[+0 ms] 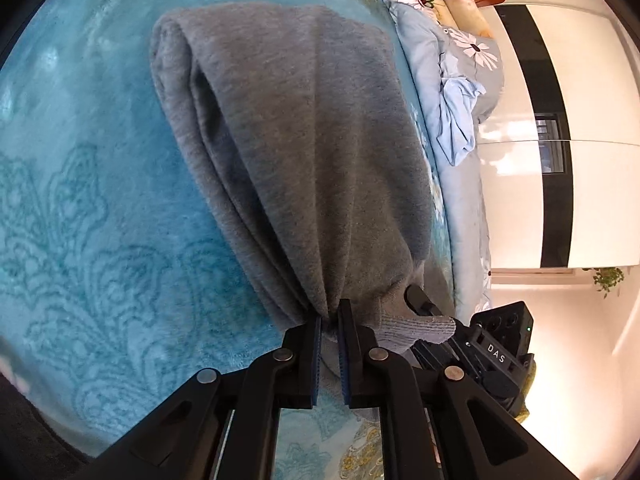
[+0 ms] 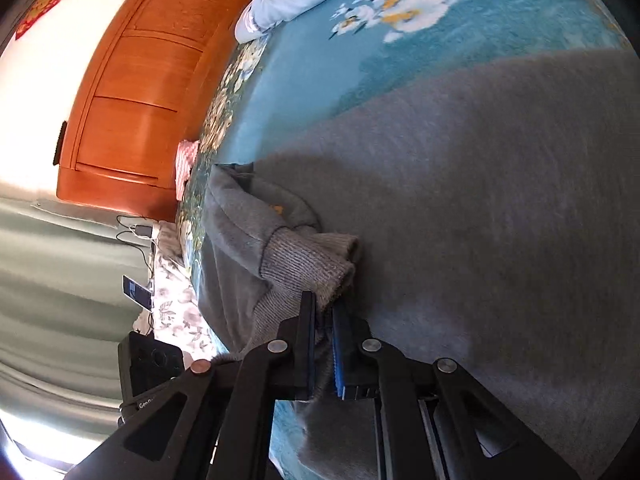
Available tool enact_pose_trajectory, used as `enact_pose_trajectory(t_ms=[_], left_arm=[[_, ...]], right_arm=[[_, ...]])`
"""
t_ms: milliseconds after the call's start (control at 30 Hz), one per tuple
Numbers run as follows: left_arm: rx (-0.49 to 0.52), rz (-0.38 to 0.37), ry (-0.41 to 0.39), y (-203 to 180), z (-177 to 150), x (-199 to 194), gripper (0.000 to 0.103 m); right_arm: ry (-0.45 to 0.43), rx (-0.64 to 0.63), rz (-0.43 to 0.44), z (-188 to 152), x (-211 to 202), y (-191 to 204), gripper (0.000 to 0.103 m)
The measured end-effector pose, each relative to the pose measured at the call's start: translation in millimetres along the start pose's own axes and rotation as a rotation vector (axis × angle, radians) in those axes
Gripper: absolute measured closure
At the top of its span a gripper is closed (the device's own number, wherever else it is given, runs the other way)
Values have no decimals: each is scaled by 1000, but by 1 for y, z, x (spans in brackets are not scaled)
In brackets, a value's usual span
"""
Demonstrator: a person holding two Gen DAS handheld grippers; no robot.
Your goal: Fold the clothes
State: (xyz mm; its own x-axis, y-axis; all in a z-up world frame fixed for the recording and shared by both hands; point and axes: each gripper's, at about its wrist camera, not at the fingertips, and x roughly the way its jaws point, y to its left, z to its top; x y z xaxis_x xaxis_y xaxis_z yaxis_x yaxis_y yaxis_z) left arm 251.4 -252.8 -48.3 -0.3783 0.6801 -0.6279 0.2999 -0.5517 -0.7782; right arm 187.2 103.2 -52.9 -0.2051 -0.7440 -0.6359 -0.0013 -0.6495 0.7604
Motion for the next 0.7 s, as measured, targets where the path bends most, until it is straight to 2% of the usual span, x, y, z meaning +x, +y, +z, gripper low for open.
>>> enact_pose_trajectory(t_ms=[100,200,400,467,567,600,700], left_arm=[[23,15,1,-4,0,-2,93],[9,7,7,0,-1,-2,93],[-11,-5,15,5,-4,-3,93],[-11,-4,15,5,-4,-4,93],[-6,-3,14,3,-5,-3,92],[-3,-4,13,3,-5,-3,92],[6,-44,7,-3,-5,-4,92]], right_arm=[[-14,-9,-32,3,-3,-1,75],[-36,-35,-40,10,-3,3,66],[-71,-38,-19,17,5,6,63],[-62,-37,-6,16,5,8,64],[-40,-67,18,13,8,18,78],[-39,-83,16,13,8,23,88],[-77,-92,49,16,-1,31,92]])
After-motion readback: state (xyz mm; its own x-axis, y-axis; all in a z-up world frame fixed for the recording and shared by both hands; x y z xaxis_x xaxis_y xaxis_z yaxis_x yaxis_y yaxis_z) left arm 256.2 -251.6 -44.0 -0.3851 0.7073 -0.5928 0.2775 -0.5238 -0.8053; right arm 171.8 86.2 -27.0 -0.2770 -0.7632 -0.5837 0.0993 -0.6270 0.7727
